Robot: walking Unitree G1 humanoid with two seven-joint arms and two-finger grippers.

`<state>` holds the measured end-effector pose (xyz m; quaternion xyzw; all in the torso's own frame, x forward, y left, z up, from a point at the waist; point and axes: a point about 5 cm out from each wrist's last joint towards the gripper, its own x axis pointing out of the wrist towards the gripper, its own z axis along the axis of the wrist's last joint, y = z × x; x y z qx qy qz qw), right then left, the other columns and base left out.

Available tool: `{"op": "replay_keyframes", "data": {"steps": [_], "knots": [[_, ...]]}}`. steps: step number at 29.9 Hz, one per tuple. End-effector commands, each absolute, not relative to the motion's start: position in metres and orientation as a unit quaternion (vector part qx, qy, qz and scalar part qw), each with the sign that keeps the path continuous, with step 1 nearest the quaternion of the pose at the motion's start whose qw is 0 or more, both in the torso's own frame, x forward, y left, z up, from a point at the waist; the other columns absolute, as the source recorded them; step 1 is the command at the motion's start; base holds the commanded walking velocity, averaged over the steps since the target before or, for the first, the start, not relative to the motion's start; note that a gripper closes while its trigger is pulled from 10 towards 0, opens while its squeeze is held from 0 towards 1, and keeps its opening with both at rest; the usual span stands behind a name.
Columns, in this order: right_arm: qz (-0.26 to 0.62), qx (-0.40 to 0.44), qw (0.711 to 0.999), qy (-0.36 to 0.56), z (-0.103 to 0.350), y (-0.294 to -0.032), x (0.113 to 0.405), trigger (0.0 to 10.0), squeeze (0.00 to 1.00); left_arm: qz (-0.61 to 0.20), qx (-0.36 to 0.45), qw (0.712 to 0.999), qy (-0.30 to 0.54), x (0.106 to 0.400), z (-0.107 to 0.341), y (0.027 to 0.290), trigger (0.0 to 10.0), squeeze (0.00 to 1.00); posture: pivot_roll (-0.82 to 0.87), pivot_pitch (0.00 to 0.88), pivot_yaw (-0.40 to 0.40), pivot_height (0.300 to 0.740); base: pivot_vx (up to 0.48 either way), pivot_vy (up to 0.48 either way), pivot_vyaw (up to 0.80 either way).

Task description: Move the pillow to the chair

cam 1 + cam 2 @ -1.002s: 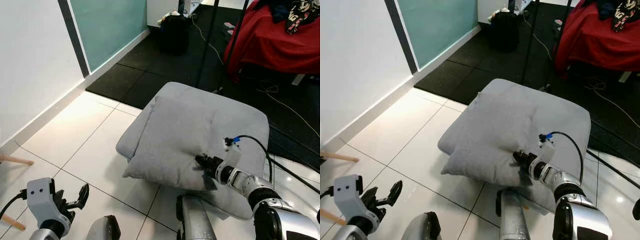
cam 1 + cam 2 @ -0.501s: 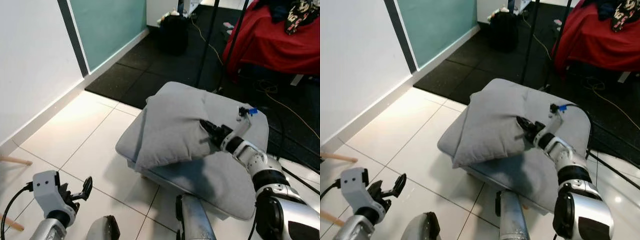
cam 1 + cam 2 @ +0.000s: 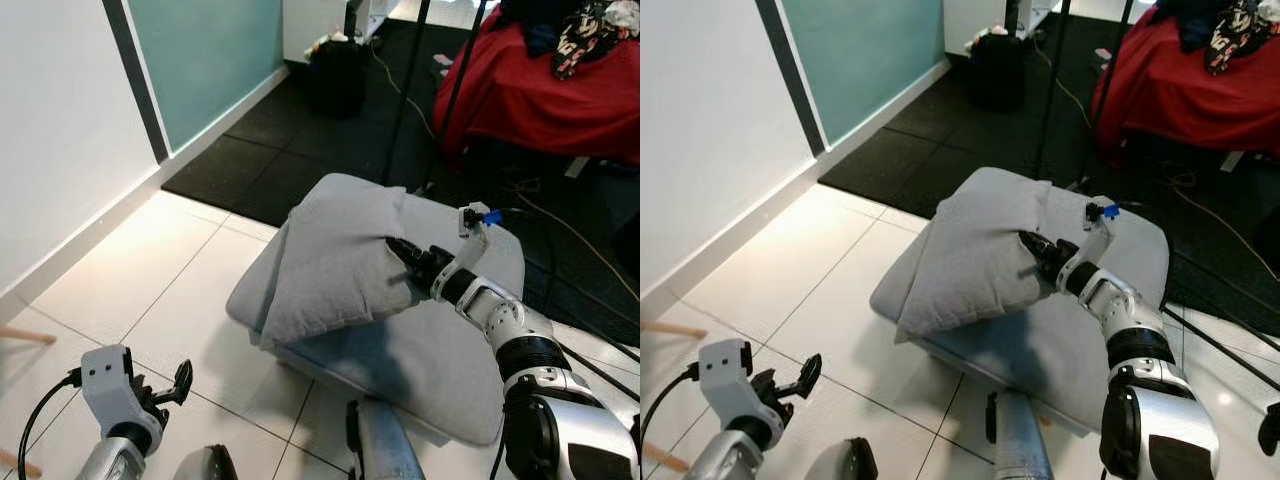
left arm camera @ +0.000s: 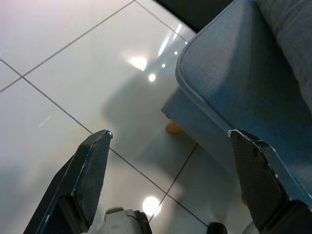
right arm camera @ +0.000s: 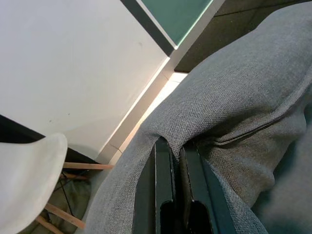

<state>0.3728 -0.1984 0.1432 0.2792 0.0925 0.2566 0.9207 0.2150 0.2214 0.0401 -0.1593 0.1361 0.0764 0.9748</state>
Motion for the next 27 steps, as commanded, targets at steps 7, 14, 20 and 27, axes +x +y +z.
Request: {"op": "replay_keyframes", "data": {"steps": [7, 14, 20, 27], "knots": [[0.297, 0.276, 0.914, 0.033, 0.178, -0.188, 0.382, 0.0, 0.00, 0.088, -0.163, 0.972, 0.141, 0.214, 0.034, 0.221, 10.0, 0.00, -0.12, 0.115, -0.039, 0.635, 0.000, 0.000, 0.00], [0.296, 0.271, 0.915, 0.051, 0.166, -0.185, 0.379, 0.0, 0.00, 0.092, -0.162, 0.971, 0.148, 0.214, 0.029, 0.220, 10.0, 0.00, -0.12, 0.109, -0.039, 0.663, 0.000, 0.000, 0.00], [0.299, 0.271, 0.913, 0.058, 0.162, -0.182, 0.377, 0.0, 0.00, 0.093, -0.164, 0.971, 0.150, 0.213, 0.027, 0.219, 10.0, 0.00, -0.12, 0.106, -0.037, 0.682, 0.000, 0.000, 0.00], [0.301, 0.271, 0.912, 0.069, 0.153, -0.174, 0.374, 0.0, 0.00, 0.081, -0.163, 0.974, 0.138, 0.215, 0.029, 0.217, 10.0, 0.00, -0.11, 0.093, -0.033, 0.701, 0.000, 0.000, 0.00]]}}
